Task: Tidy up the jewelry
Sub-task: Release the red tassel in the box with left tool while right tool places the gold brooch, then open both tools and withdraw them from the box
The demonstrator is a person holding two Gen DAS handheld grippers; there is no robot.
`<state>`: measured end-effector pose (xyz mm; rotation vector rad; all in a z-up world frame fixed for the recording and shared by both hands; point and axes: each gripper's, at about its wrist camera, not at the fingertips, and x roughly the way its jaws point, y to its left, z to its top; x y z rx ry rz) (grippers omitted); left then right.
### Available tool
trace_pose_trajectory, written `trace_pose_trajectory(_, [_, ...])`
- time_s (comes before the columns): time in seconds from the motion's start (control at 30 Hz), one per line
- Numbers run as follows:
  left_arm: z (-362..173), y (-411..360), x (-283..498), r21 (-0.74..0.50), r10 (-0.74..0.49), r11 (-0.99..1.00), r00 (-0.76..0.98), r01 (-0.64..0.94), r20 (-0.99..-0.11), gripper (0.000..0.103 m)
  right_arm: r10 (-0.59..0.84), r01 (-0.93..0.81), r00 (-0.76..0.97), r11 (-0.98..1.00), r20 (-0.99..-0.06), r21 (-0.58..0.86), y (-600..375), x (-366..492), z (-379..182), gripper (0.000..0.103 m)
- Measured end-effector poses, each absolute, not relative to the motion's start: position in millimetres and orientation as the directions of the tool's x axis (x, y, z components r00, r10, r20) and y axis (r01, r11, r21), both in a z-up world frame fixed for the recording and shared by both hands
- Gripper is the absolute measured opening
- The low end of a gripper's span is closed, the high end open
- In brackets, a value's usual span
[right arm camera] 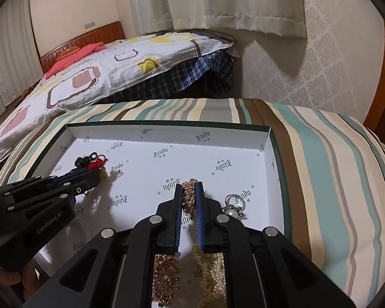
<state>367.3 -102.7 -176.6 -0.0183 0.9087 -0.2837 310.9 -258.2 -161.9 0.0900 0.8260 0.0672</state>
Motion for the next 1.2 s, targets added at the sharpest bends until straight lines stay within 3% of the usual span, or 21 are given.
trace_pose_trajectory(0.37, [-178,-103,369,-0.135,-0.249,0.962,0.564,0.237,-0.787,0.014,0.104,-0.02,0.664,0.992,-0.741,0.121,-258,313,-163,0.011])
trace_pose_trajectory(0.5, [-177,-101,369,-0.141,-0.252,0.962,0.567,0.232,-0.784,0.03,0.106,-0.021,0.664,0.992,-0.74,0.123,-258,313,-162,0.011])
trace_pose_trajectory(0.67, [-176,-102,368,-0.138,-0.251,0.962,0.571,0.234,-0.782,0.041,0.107,-0.02,0.664,0.992,-0.74,0.125,-259,313,-162,0.012])
trace_pose_trajectory(0.77, [-173,-101,367,-0.145,-0.257,0.962,0.58,0.232,-0.773,0.051,0.11,-0.019,0.673,0.991,-0.731,0.132,-259,312,-159,0.019])
trace_pose_trajectory(0.9, [-170,-101,365,-0.15,-0.264,0.96,0.585,0.237,-0.767,0.054,0.111,-0.019,0.69,0.991,-0.715,0.135,-260,309,-153,0.031])
trace_pose_trajectory(1.2, [-156,-100,356,-0.151,-0.268,0.96,0.616,0.236,-0.741,0.064,0.111,-0.027,0.718,0.991,-0.687,0.132,-262,302,-137,0.034])
